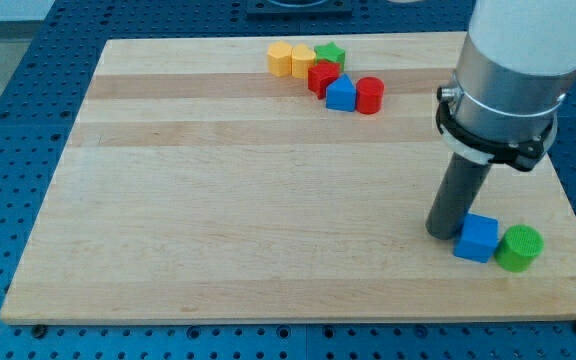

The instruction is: Move your hand towards the top of the yellow hexagon

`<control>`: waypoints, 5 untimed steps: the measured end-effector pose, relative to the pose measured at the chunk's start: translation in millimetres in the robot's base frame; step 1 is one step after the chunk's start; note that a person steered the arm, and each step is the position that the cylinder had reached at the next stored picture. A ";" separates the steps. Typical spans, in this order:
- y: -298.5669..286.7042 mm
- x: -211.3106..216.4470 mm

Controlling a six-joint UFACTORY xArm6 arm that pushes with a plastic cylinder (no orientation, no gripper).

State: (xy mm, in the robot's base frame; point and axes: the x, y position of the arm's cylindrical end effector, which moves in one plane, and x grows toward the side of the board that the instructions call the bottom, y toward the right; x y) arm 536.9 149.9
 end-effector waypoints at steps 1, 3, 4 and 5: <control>7.3 12.0; -3.0 -10.8; -3.0 -57.6; -2.8 -113.0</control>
State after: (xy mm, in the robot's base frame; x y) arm 423.9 147.1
